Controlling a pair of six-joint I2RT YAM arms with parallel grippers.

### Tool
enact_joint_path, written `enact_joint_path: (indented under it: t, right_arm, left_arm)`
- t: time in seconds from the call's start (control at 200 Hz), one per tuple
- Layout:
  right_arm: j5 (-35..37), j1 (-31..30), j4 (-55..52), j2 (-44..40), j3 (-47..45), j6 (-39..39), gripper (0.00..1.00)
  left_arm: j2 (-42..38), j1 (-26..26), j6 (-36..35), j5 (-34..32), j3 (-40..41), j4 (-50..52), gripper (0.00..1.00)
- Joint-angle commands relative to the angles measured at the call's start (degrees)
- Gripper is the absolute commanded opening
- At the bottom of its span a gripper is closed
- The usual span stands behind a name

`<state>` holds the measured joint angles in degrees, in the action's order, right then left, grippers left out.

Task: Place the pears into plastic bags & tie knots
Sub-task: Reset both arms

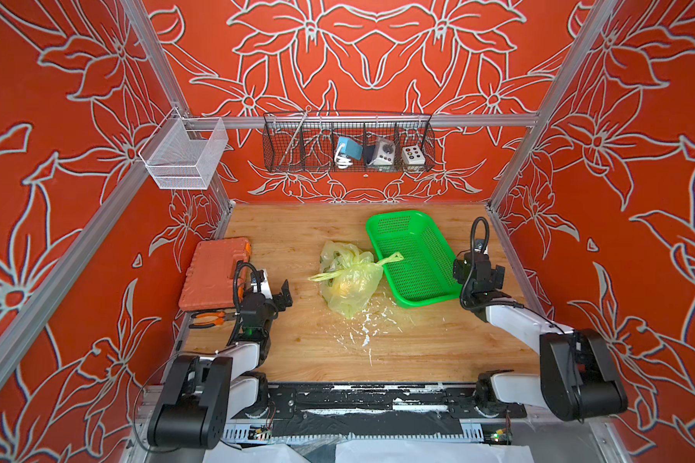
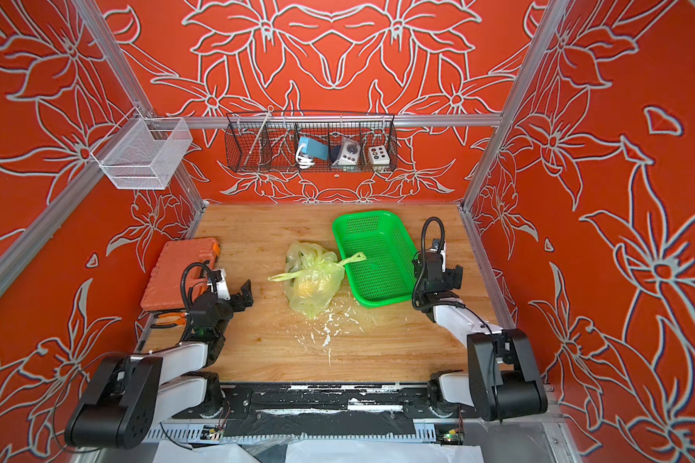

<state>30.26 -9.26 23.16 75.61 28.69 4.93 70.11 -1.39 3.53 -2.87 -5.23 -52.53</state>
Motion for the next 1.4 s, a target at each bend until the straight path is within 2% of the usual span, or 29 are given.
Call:
enact_joint_path:
  t: [0.0, 0.085, 0.175, 0.215, 0.25, 0.305, 0.345, 0.395, 0.455, 0.826, 1.276, 1.331, 1.396]
  right_arm:
    - [-7.23, -0.14, 10.88, 2.77, -4.39, -6.61, 0.98]
    - [-9.63, -0.14, 13.91, 4.8, -4.82, -7.84, 0.98]
    - [-14.02, 1.53, 16.76, 4.11, -7.16, -7.0, 0.98]
    - [-19.64, 5.15, 20.64, 5.18, -9.67, -4.73, 0.98]
    - [-21.52, 7.37, 26.44, 7.13, -10.81, -3.75, 0.98]
    - [-20.56, 6.93, 20.24, 5.33, -9.47, -3.58, 0.98]
    - [-20.64, 6.97, 23.84, 6.37, -10.11, -3.91, 0.98]
    - [-20.44, 6.89, 21.13, 4.9, -9.94, -3.9, 0.98]
    - [-20.0, 6.71, 24.53, 5.45, -11.01, -4.07, 0.98]
    - [-20.16, 6.59, 21.42, 5.96, -9.39, -4.13, 0.98]
    - [-20.42, 6.55, 23.0, 5.24, -10.41, -4.25, 0.98]
    - [-20.8, 6.57, 23.82, 4.61, -11.49, -4.24, 0.98]
    - [-22.56, 6.52, 31.7, 3.78, -16.03, -5.22, 0.98]
  left_arm:
    - [5.53, 0.65, -2.42, 4.74, -0.51, -14.08, 0.94]
    - [11.15, 0.87, -3.53, 7.1, -1.13, -18.43, 0.94]
    - [11.05, 1.82, -4.43, 6.66, -1.7, -16.97, 0.97]
    - [11.16, 1.82, -4.4, 6.67, -1.65, -17.41, 0.97]
    - [10.72, 1.82, -4.49, 6.67, -1.98, -15.84, 0.97]
    - [11.31, 1.74, -4.24, 6.54, -1.9, -17.1, 0.97]
    - [10.87, 1.71, -4.32, 6.56, -2.14, -15.92, 0.97]
    - [11.02, 1.74, -4.28, 6.52, -2.07, -16.36, 0.97]
    - [10.93, 1.74, -4.35, 6.56, -2.12, -16.0, 0.98]
    - [10.73, 1.73, -4.45, 6.48, -2.22, -15.49, 0.98]
    - [10.43, 1.83, -4.41, 6.45, -1.69, -16.49, 0.97]
    - [10.05, 1.83, -5.38, 9.09, -0.75, -17.69, 0.97]
    - [9.54, 1.83, -7.69, 14.65, 0.76, -19.82, 0.98]
